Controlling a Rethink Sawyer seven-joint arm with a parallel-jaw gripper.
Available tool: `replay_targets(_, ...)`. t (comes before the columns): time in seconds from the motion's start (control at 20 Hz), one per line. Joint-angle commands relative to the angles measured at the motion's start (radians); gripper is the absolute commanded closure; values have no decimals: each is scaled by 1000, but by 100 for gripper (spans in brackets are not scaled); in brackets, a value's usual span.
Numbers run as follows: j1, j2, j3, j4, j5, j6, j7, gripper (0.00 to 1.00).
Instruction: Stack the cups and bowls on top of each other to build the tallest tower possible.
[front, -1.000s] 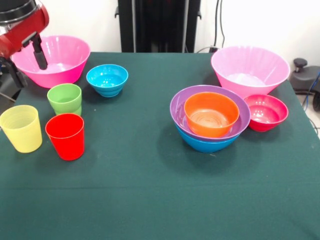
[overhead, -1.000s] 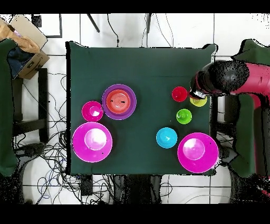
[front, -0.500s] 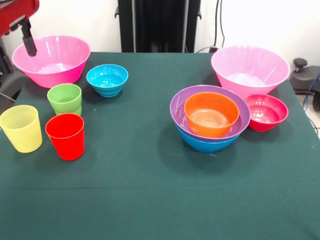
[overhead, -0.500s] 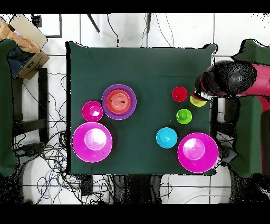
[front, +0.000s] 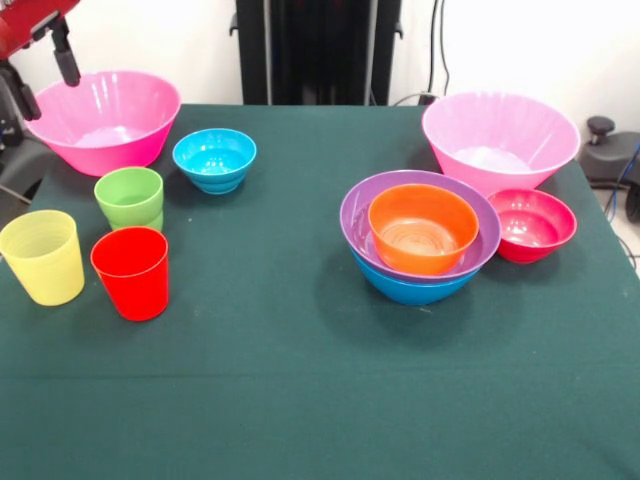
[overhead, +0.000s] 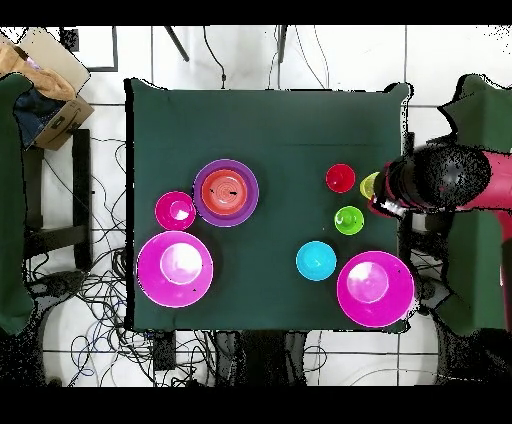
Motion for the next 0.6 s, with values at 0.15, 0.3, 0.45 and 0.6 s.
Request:
replay_targets(0.15, -25, 44, -59, 169, -64, -135, -18, 0)
replay_targets(0.3, -21, 89, -65, 147, -83, -164, -16, 0)
replay_targets(0.45, -31, 137, -65, 128, -85, -191, -39, 0)
replay_targets(0.6, -45, 166, -64, 127, -89, -220, -54, 0)
